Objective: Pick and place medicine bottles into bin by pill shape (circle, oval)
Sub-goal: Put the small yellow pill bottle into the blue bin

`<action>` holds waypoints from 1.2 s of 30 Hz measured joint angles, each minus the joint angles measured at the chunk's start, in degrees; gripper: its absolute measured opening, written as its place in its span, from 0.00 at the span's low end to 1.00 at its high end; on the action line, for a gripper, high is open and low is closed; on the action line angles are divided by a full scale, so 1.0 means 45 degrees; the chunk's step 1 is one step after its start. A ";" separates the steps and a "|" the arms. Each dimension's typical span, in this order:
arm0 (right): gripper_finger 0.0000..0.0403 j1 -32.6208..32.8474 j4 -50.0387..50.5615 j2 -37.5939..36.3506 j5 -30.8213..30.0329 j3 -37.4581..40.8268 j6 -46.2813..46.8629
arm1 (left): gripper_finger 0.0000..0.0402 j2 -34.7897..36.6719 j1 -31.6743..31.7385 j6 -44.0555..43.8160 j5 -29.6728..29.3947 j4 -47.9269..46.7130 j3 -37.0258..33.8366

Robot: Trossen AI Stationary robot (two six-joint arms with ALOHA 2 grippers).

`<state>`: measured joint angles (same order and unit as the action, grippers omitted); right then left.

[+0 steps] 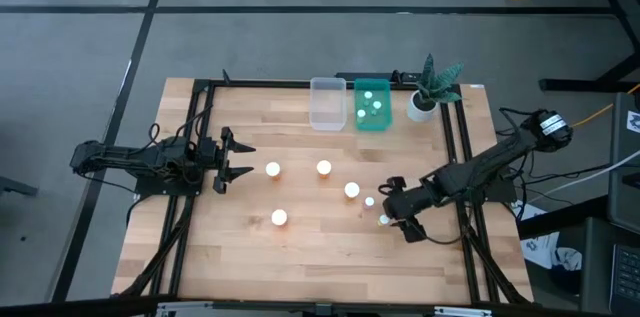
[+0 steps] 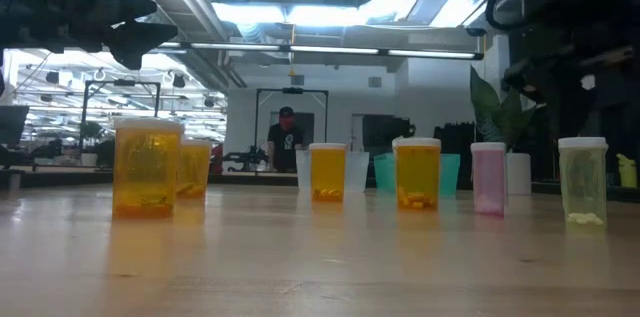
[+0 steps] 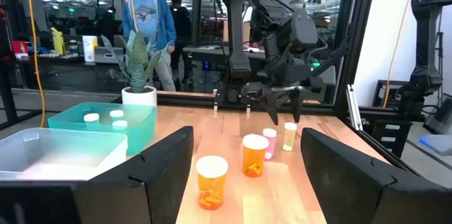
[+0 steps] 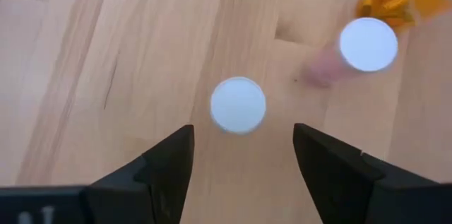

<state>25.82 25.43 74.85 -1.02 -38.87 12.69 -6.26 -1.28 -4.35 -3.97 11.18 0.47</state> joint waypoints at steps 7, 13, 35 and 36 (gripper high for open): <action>0.60 0.0000 -0.1261 0.0963 0.0006 0.0015 -0.0720 | 0.63 0.0000 0.0001 -0.0003 0.0000 0.0000 0.0001; 0.59 0.0000 -0.1471 0.1035 0.0012 0.0015 -0.0865 | 0.63 0.0003 0.0000 0.0002 0.0000 0.0000 0.0002; 0.27 -0.0585 0.3835 -0.0570 -0.2090 -0.1687 -0.0581 | 0.63 0.0000 0.0004 0.0002 0.0000 0.0005 0.0000; 0.27 -0.0776 0.4206 -0.0781 -0.2884 -0.1883 -0.0529 | 0.63 0.0000 0.0005 0.0002 0.0000 0.0005 0.0002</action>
<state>22.33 44.36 71.34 -14.00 -47.34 10.31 -6.26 -1.26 -4.34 -3.97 11.20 0.48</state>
